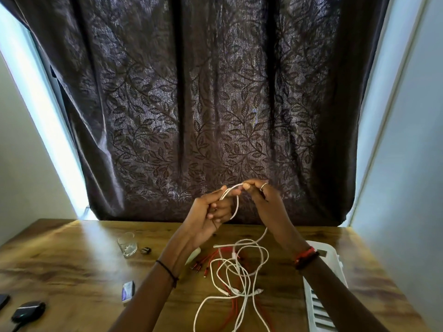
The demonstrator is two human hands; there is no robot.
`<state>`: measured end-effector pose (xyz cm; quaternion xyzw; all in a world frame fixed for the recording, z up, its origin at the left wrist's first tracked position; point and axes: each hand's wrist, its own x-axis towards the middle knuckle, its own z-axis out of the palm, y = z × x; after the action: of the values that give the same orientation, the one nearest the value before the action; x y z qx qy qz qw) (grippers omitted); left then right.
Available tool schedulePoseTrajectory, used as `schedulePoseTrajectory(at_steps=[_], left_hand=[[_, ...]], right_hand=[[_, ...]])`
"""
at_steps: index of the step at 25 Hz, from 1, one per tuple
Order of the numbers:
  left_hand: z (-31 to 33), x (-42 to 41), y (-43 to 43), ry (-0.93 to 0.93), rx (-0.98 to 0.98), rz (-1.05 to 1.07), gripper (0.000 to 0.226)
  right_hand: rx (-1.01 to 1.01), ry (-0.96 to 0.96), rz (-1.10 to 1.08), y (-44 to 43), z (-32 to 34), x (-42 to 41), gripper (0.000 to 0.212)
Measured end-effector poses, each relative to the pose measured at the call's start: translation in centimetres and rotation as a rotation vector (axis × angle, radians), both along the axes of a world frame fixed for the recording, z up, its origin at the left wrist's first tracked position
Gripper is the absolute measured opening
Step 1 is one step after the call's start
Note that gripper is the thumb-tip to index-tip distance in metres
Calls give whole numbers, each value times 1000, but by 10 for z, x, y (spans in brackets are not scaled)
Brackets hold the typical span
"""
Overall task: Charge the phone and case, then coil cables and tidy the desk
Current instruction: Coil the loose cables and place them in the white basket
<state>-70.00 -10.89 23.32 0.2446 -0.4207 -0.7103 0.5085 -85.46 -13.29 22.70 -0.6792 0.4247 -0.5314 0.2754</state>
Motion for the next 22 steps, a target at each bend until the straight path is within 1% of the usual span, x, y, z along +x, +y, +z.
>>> schedulePoseTrajectory(at_steps=[3,5,6,9,10,12,13,14,17,19,21,22], left_hand=[[1,2,-6,283,63,-98,35],[0,3,-12,409,63,-158,36],[0,4,-16,449,55,-177,42],[-1,5,-29,506,23,-169,68],[0,5,-32,514,17,-145,70],[1,3,-39,479,20,-38,58],[1,1,-43,412,4,41,50],[1,-1,-45,301,-34,135,44],[0,-12,-48,-157,-225,411,31],[2,-21,-45,-430,-390,540,31],[-1,-26,-42,-770,-592,632,35],[-2,-25,-40,-937,-679,663,30]], right_hand=[[33,-58,-29,-2,-8,13,17],[48,-46,-56,-2,-15,20,19],[44,-12,-75,-2,-18,24,20],[42,135,-140,-2,-27,29,24],[53,182,-150,-2,-29,29,25],[102,273,-149,-2,-34,30,29],[134,324,-149,-1,-36,30,31],[159,378,-151,0,-37,30,33],[202,505,-140,6,-34,29,33],[199,575,-147,11,-26,26,32],[180,630,-143,17,-18,20,30],[174,651,-137,21,-13,17,29]])
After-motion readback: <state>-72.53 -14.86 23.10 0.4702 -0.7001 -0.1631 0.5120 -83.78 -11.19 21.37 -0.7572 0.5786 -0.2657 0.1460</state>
